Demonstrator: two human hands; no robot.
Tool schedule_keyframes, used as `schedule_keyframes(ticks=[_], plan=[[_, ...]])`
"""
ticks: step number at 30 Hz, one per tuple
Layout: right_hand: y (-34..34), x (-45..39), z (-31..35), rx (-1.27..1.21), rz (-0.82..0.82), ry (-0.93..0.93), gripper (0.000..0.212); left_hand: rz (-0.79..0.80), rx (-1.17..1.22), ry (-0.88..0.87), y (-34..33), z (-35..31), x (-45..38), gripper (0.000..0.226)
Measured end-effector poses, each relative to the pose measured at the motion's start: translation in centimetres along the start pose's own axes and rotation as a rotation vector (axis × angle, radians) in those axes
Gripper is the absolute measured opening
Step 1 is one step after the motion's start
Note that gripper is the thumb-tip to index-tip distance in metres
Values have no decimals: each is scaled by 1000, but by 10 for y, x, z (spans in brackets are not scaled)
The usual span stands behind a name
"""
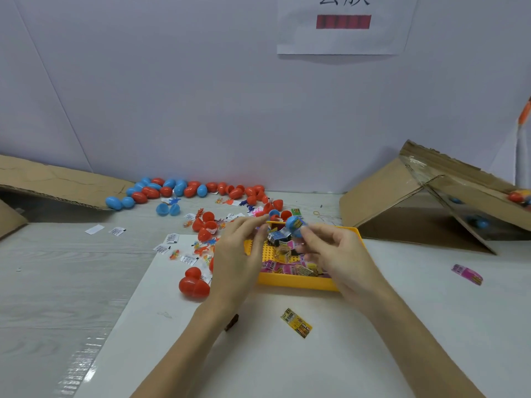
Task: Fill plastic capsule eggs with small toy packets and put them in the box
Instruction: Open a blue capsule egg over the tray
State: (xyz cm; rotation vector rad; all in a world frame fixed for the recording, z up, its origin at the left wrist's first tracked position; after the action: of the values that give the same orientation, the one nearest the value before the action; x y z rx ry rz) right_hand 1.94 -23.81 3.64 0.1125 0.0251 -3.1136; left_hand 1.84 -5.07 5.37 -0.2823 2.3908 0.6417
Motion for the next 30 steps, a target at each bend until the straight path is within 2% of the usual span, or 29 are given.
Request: schedule_keyframes(ticks=[3, 5, 6, 8, 11, 13, 17, 20, 24, 25, 28, 30], plan=[[46, -22, 22, -501, -45, -95, 28, 69, -160, -13, -5, 1, 2, 32], [94, -37, 50, -809, -208, -4, 35, 127, -215, -58, -10, 1, 2, 27], [114, -41, 59, -878, -278, 39, 41, 177, -244, -70, -14, 2, 3, 29], [129, -47, 62, -849, -314, 26, 49, 288, -292, -77, -24, 6, 6, 41], [110, -44, 33, -643, -239, -93, 27, 393, -327, -63, -35, 15, 12, 41], [80, -38, 7, -553, -141, -153, 21, 412, -336, -52, -37, 18, 13, 36], [27, -31, -29, -449, 11, -236, 23, 404, -314, -30, -37, 21, 11, 32], [14, -32, -42, -355, 67, -243, 25, 409, -348, -7, -40, 24, 11, 38], [20, -37, -45, -391, 72, -238, 26, 443, -515, -62, -45, 22, 6, 48], [21, -37, -46, -400, 73, -239, 26, 429, -508, -71, -44, 21, 1, 46], [21, -39, -49, -402, 88, -236, 25, 281, -261, 48, -31, 28, -35, 27], [21, -39, -50, -394, 89, -232, 25, 174, -213, 125, -19, 49, -71, 27]])
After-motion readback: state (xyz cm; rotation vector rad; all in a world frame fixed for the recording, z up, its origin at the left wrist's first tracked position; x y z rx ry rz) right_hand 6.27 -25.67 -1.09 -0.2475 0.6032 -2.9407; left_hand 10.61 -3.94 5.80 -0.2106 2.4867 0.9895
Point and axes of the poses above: each hand's wrist, its own x-axis away from the middle knuckle, its own y-axis out of the back of the hand, z = x × y, the point moved 8 cm from there along -x, towards the middle knuckle, and after that the axes turned 2 degrees about z, right-handed, at the moved point
